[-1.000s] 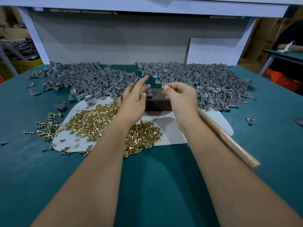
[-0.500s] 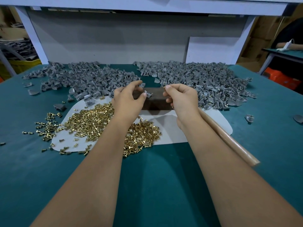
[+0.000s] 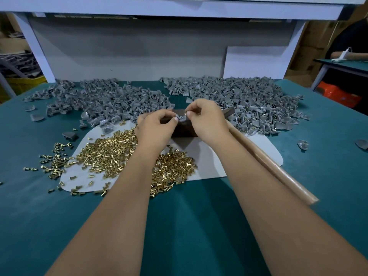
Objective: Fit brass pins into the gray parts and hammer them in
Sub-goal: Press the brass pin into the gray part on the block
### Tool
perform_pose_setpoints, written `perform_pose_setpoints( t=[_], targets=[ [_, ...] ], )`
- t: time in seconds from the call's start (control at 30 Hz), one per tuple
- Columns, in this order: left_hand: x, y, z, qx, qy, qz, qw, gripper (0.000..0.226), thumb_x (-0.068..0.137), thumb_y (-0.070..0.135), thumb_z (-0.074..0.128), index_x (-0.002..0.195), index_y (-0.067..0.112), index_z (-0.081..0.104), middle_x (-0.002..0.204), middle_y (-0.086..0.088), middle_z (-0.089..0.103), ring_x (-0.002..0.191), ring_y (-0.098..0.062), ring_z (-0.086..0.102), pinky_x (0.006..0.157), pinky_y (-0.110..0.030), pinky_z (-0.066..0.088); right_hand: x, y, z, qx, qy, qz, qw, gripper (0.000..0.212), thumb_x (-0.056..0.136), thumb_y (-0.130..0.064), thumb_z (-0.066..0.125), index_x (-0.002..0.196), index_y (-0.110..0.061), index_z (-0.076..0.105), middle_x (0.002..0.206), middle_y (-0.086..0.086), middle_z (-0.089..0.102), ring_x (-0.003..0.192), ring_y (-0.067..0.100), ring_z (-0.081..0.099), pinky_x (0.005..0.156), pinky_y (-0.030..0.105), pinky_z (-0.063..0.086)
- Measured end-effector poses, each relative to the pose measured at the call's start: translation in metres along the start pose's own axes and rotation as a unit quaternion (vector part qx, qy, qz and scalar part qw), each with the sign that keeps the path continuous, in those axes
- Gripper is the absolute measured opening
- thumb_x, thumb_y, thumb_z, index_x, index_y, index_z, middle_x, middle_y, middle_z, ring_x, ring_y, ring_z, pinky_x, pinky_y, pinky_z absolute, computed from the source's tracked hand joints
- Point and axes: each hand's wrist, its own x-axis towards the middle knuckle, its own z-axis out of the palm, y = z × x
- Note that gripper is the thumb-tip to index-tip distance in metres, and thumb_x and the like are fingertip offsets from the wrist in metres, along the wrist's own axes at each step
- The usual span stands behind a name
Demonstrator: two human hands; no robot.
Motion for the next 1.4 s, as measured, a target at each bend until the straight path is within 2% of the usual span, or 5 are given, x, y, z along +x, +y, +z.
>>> perform_pose_setpoints(
  t=[0.67, 0.97, 1.07, 1.23, 1.4],
  targets=[
    [0.006, -0.003, 0.001, 0.003, -0.001, 0.002, 1.0, 0.014, 0.091, 0.033, 0.065, 0.082, 0.043, 0.065, 0.102, 0.02, 0.064, 0.13, -0.02, 0.037, 0.11, -0.048, 0.034, 0.018, -0.017, -0.006, -0.157, -0.072, -0.03, 0.984, 0.02, 0.087, -0.013, 0.061, 0.082, -0.026, 0.075, 0.089, -0.001, 0.071, 0.084, 0.02, 0.063, 0.078, 0.036, 0.055],
    [0.007, -0.002, 0.001, 0.01, -0.015, -0.02, 1.0, 0.008, 0.091, 0.037, 0.065, 0.085, 0.04, 0.065, 0.092, 0.016, 0.06, 0.128, -0.027, 0.046, 0.107, -0.049, 0.039, 0.005, -0.032, 0.003, -0.382, -0.055, -0.187, 0.904, 0.011, 0.086, -0.004, 0.057, 0.093, -0.013, 0.058, 0.091, 0.004, 0.042, 0.075, 0.025, 0.047, 0.061, 0.036, 0.036],
    [0.008, -0.003, 0.001, 0.009, -0.023, -0.019, 1.0, 0.012, 0.092, 0.035, 0.064, 0.081, 0.041, 0.063, 0.106, 0.0, 0.067, 0.126, -0.03, 0.049, 0.105, -0.051, 0.041, 0.004, -0.032, 0.006, -0.397, -0.061, -0.206, 0.892, 0.016, 0.087, -0.004, 0.056, 0.102, -0.011, 0.06, 0.097, 0.007, 0.047, 0.084, 0.028, 0.053, 0.063, 0.036, 0.036],
    [0.009, -0.005, 0.003, 0.004, -0.02, -0.019, 1.0, 0.003, 0.09, 0.037, 0.068, 0.092, 0.038, 0.069, 0.115, -0.002, 0.067, 0.127, -0.028, 0.049, 0.106, -0.049, 0.04, 0.012, -0.035, 0.0, -0.374, -0.084, -0.164, 0.909, 0.013, 0.087, -0.002, 0.056, 0.078, -0.011, 0.051, 0.074, 0.003, 0.047, 0.062, 0.021, 0.047, 0.061, 0.035, 0.04],
    [0.008, -0.004, 0.003, 0.005, -0.009, -0.016, 1.0, 0.005, 0.089, 0.039, 0.067, 0.093, 0.04, 0.07, 0.116, 0.002, 0.068, 0.128, -0.024, 0.049, 0.107, -0.047, 0.04, 0.013, -0.026, -0.001, -0.279, -0.075, -0.109, 0.951, 0.009, 0.087, -0.009, 0.059, 0.094, -0.012, 0.065, 0.086, 0.008, 0.061, 0.076, 0.026, 0.058, 0.068, 0.034, 0.051]
  ],
)
